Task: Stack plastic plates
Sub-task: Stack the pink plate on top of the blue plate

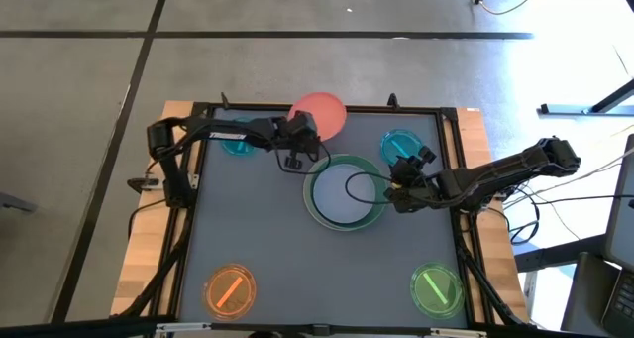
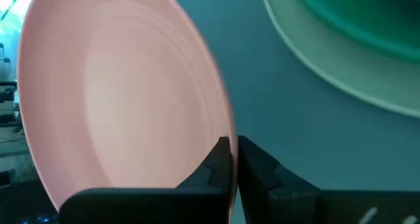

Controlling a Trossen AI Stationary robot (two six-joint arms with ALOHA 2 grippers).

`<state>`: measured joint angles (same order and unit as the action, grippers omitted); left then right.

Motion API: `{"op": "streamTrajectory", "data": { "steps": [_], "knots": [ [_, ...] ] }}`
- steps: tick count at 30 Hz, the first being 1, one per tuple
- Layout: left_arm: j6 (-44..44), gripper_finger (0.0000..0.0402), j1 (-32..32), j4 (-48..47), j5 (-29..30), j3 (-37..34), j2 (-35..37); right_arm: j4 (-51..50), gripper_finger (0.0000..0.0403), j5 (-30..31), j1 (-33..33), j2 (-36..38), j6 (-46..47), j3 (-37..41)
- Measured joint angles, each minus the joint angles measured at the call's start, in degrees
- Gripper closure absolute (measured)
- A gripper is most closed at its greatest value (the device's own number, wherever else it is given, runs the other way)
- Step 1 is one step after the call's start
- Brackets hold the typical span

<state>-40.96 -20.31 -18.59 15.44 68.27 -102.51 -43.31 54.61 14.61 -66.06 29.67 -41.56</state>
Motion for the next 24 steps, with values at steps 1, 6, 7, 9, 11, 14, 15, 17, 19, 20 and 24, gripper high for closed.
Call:
{"op": "streamTrajectory", "data": {
  "steps": [1,6,7,9,11,14,15,17,19,20,24],
  "knots": [
    [0.3,0.0396,0.5,-0.1,-0.2,0.0,0.6,0.0,0.0253,0.0,0.0,0.0,0.0,0.0],
    [2.3,0.0396,2.7,0.2,-7.1,0.0,3.8,0.2,0.0253,0.0,0.0,0.0,0.0,0.0],
    [3.0,0.0396,3.3,0.1,-9.0,0.0,4.2,0.2,0.0253,0.0,0.0,0.0,0.0,0.0],
    [3.8,0.0396,4.5,0.2,-11.6,0.0,4.6,0.2,0.0253,0.0,0.0,0.0,0.0,0.0],
    [5.0,0.0396,5.9,0.1,-13.9,0.0,4.9,0.2,0.0253,0.0,0.0,0.0,0.0,0.0],
    [6.1,0.0397,8.3,0.3,-16.6,0.0,4.9,0.3,0.0253,0.0,0.0,0.0,0.0,0.0],
    [6.4,0.0397,9.2,0.2,-17.1,0.0,4.9,0.3,0.0253,0.0,0.0,0.0,0.0,0.0],
    [6.4,0.0397,10.9,0.4,-17.8,0.0,4.9,0.3,0.0253,0.0,0.0,0.0,0.0,0.0],
    [7.0,0.0397,12.6,1.0,-17.8,0.0,4.9,0.3,0.0253,0.0,0.0,0.0,0.0,0.0],
    [7.3,0.0397,13.5,1.3,-17.8,0.0,4.9,0.3,0.0253,0.0,0.0,0.0,0.0,0.0],
    [7.5,0.0397,16.4,1.6,-17.8,0.0,4.9,0.4,0.0253,0.0,0.0,0.0,0.0,0.0]
  ]
}}
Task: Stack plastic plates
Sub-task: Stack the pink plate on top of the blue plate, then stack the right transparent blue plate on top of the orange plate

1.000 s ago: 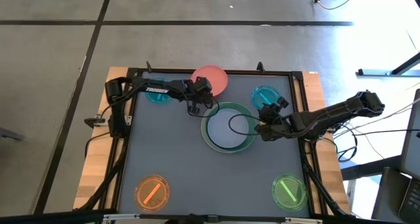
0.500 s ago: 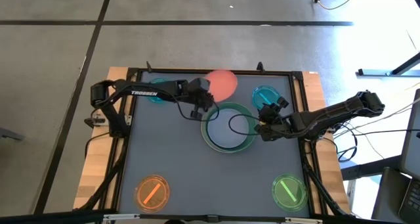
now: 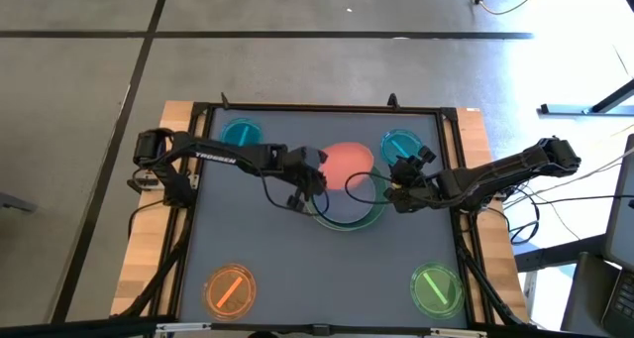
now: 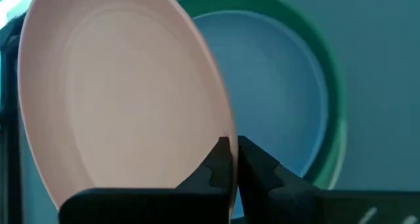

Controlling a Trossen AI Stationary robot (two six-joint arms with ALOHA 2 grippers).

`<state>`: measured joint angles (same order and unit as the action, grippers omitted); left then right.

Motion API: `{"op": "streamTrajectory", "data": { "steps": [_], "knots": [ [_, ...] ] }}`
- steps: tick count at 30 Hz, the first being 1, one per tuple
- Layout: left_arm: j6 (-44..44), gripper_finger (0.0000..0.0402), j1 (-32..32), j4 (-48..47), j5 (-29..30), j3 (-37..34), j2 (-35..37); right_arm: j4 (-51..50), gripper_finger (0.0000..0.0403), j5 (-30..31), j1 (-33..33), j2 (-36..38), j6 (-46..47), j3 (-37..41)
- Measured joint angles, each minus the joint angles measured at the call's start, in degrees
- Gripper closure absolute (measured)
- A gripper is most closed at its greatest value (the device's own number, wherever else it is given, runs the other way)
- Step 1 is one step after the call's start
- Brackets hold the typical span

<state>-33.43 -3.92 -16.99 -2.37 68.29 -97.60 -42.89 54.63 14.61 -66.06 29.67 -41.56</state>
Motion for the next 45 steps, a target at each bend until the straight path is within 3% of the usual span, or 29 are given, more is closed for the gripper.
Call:
{"op": "streamTrajectory", "data": {
  "steps": [15,27,34,39,45],
  "knots": [
    [1.5,0.0392,5.9,-0.1,-1.1,0.0,-3.3,3.5,0.0253,0.0,0.0,0.0,-3.2,0.0],
    [4.6,0.0372,6.8,0.0,-1.4,0.0,-3.3,4.1,0.0253,0.0,0.0,0.0,-3.7,0.0],
    [5.1,0.0334,6.8,-0.1,-1.4,0.0,-3.3,4.3,0.0253,0.0,0.0,0.0,-4.5,0.0],
    [11.0,0.0297,6.8,-0.3,-0.9,0.0,-3.1,4.3,0.0253,0.0,0.0,0.0,-4.5,0.0],
    [17.8,0.0275,8.4,-4.8,5.6,0.1,0.4,4.3,0.0253,0.0,0.0,0.0,-4.5,0.0]
  ]
}}
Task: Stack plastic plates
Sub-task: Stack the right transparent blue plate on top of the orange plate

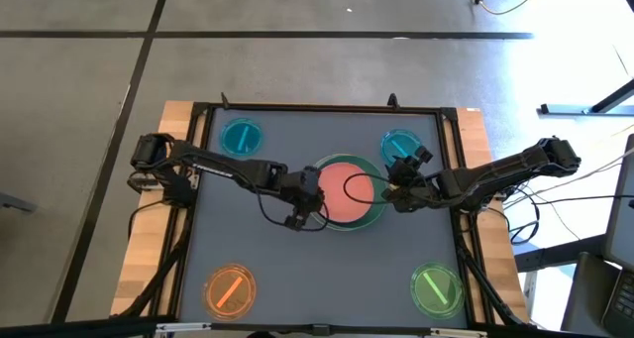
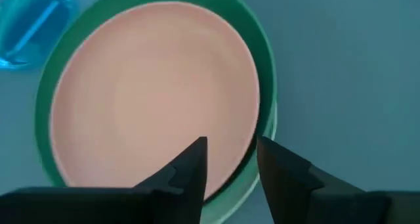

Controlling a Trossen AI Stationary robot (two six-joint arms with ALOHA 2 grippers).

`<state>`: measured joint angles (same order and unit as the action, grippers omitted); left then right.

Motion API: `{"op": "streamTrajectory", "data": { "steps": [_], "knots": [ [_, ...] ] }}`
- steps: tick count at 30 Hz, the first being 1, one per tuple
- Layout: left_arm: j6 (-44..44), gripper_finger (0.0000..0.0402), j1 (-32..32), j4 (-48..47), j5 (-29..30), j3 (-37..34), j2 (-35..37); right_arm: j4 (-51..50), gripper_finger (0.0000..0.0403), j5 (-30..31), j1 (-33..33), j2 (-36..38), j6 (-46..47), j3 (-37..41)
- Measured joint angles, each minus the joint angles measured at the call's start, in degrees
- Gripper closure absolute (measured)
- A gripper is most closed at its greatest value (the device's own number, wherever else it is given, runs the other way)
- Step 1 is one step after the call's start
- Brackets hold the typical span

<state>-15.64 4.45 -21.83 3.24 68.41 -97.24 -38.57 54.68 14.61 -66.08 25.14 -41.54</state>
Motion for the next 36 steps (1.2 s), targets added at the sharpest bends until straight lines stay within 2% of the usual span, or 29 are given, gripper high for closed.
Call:
{"op": "streamTrajectory", "data": {
  "steps": [9,17,22,28,32,36],
  "knots": [
    [11.2,0.0274,3.7,-16.1,1.0,0.0,11.0,0.9,0.0253,2.4,0.0,0.0,-0.7,0.0],
    [25.6,0.0274,7.9,-29.2,1.1,0.0,16.0,7.2,0.0253,4.1,0.0,0.0,-8.6,0.0],
    [29.1,0.0274,11.5,-31.8,2.8,0.0,16.1,12.6,0.0253,4.9,0.0,0.0,-16.1,0.0],
    [27.2,0.0274,14.5,-30.0,3.5,-0.1,16.5,15.6,0.0253,4.6,-2.8,0.0,-21.2,0.0],
    [26.5,0.0274,14.4,-28.5,6.4,-1.6,19.2,15.1,0.0253,-0.9,-7.2,0.0,-21.2,0.2],
    [27.5,0.0274,12.9,-25.5,6.9,-6.0,23.3,19.8,0.0253,-5.5,-12.3,0.0,-24.4,3.5]
  ]
}}
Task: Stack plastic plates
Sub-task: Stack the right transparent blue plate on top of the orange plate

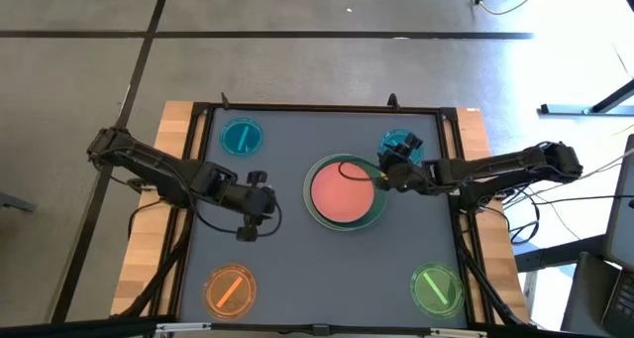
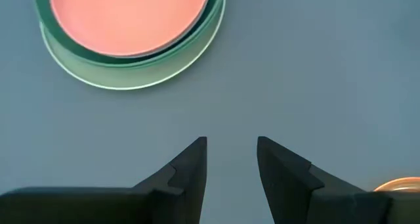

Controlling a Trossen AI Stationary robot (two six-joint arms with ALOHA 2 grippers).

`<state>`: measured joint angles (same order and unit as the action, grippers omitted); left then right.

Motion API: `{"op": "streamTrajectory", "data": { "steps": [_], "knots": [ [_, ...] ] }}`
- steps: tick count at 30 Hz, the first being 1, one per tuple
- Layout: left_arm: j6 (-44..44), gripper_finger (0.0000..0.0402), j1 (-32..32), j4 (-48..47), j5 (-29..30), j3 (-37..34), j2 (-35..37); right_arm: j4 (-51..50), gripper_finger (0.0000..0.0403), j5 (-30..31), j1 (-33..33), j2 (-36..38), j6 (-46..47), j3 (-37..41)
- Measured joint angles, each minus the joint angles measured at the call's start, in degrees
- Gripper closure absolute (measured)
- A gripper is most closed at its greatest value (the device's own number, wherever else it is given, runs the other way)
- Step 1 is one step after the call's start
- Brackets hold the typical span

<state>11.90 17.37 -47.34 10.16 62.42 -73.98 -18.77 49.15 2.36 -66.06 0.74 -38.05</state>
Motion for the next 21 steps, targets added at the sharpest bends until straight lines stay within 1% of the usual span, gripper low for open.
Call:
{"op": "streamTrajectory", "data": {
  "steps": [3,8,14,17,21],
  "knots": [
    [1.1,0.0274,-1.1,1.8,0.0,-4.2,3.4,3.4,0.0253,-2.3,-4.3,0.0,-1.4,3.0],
    [4.4,0.0274,-3.2,5.0,-0.2,-11.9,8.1,3.9,0.0253,-8.3,-11.6,0.0,0.0,5.8],
    [9.3,0.0274,-4.5,7.9,-0.4,-18.6,11.4,3.7,0.0253,-18.4,-19.9,0.0,1.9,7.8],
    [10.6,0.0274,-4.6,8.6,-0.2,-20.3,11.5,4.0,0.0253,-21.6,-22.9,2.0,1.6,10.2],
    [10.7,0.0274,-4.6,10.3,-0.2,-21.6,11.4,5.5,0.0253,-25.9,-26.9,7.0,0.8,14.0]
  ]
}}
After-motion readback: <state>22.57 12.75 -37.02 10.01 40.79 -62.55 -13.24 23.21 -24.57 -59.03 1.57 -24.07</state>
